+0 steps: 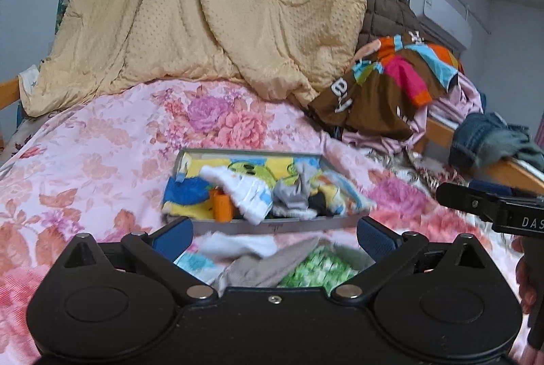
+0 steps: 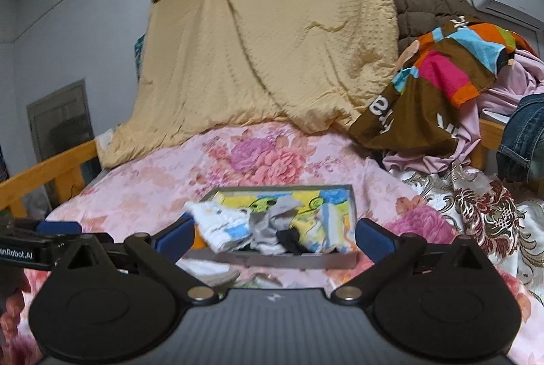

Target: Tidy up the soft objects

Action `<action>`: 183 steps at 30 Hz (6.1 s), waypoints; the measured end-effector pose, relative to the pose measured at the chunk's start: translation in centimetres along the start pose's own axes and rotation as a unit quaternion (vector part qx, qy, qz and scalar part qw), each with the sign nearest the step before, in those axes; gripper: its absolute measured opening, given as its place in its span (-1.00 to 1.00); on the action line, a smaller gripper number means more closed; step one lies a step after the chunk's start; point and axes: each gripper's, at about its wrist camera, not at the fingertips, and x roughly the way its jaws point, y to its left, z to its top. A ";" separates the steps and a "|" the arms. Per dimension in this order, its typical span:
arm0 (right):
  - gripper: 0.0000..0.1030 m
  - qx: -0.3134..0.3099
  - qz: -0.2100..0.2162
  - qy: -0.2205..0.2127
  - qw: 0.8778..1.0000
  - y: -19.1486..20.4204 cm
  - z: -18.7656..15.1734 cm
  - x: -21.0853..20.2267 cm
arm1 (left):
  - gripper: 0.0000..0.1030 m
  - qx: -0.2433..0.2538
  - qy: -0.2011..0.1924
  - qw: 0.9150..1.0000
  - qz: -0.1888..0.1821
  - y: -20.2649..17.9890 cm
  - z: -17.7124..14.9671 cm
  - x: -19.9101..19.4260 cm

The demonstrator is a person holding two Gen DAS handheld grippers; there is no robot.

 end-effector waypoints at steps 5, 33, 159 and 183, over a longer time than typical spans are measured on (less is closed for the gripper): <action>0.99 -0.019 0.010 0.019 1.000 1.7 -1.0 -0.9 | 0.98 0.005 0.019 1.000 0.008 1.0 -1.3 -1.5; 0.99 -0.067 0.030 0.128 0.989 6.0 -5.5 -1.3 | 0.98 -0.050 0.142 0.987 0.058 3.4 -5.2 -1.3; 0.07 -0.243 0.037 0.189 0.951 12.7 -6.7 15.9 | 0.18 -0.055 0.196 0.978 -0.042 10.8 -3.2 13.4; -0.76 -0.225 0.033 0.180 0.957 13.0 -6.6 12.4 | 0.13 -0.034 0.181 0.983 -0.025 8.3 -2.9 10.4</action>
